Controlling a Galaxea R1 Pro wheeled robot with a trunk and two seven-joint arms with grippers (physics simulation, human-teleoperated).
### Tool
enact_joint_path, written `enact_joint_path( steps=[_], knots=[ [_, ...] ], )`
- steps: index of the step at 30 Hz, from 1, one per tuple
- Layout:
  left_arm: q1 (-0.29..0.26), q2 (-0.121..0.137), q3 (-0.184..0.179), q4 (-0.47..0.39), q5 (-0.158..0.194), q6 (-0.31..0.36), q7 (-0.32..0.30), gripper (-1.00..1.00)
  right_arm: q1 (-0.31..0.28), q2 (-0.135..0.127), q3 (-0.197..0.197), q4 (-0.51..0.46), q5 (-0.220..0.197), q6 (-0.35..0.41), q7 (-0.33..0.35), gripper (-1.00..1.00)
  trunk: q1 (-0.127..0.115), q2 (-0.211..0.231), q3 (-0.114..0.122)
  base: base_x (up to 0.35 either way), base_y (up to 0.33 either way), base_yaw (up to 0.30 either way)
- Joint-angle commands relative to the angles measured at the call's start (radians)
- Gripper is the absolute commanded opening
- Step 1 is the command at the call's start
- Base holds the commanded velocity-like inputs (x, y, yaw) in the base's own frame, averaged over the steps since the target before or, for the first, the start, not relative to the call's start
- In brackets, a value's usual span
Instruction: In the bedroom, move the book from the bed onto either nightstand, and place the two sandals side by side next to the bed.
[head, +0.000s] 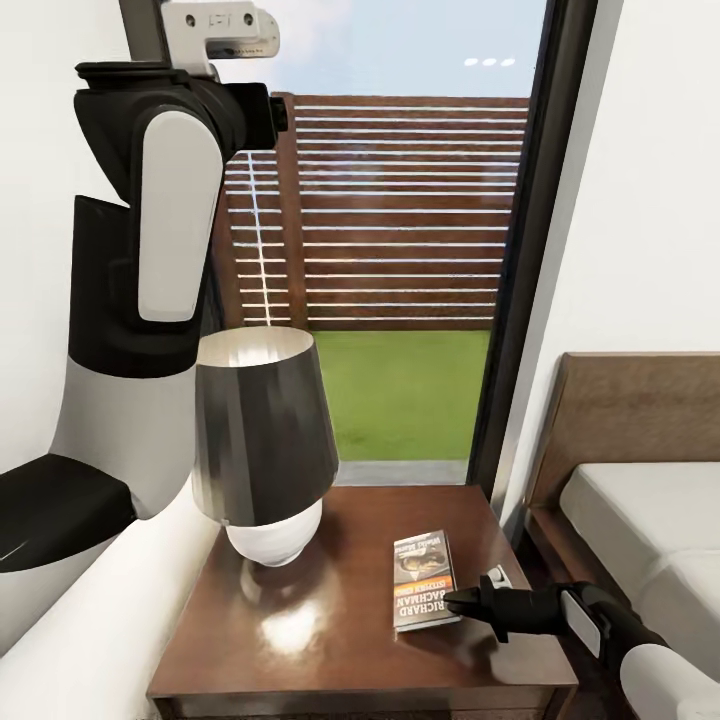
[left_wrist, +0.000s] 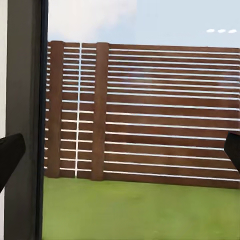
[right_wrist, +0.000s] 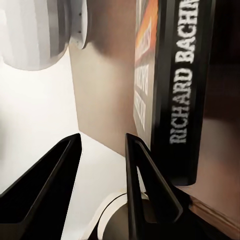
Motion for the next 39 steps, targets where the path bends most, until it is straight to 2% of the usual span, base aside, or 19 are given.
enact_joint_path(
  steps=[1, 20, 21, 39],
  knots=[
    [-0.001, 0.000, -0.001, 0.000, 0.009, 0.003, 0.010, 1.00, 0.000, -0.001, 0.010, 0.000, 0.014, -0.009, -0.001, -1.00, 0.000, 0.000, -0.001, 0.000, 0.000, 0.000],
    [-0.001, 0.000, -0.001, 0.000, 0.009, 0.003, 0.011, 1.00, 0.000, -0.002, 0.010, 0.000, 0.014, -0.009, -0.001, -1.00, 0.000, 0.000, -0.001, 0.000, 0.000, 0.000],
    [-0.001, 0.000, -0.001, 0.000, 0.009, 0.003, 0.011, 1.00, 0.000, -0.001, 0.011, 0.000, 0.015, -0.009, -0.001, 1.00, 0.000, 0.000, -0.001, 0.000, 0.000, 0.000],
    [-0.001, 0.001, -0.002, 0.000, 0.008, 0.003, 0.014, 1.00, 0.000, 0.000, 0.012, -0.005, 0.017, -0.010, -0.001, 1.00, 0.000, 0.000, -0.001, 0.000, 0.000, 0.000]
  ],
)
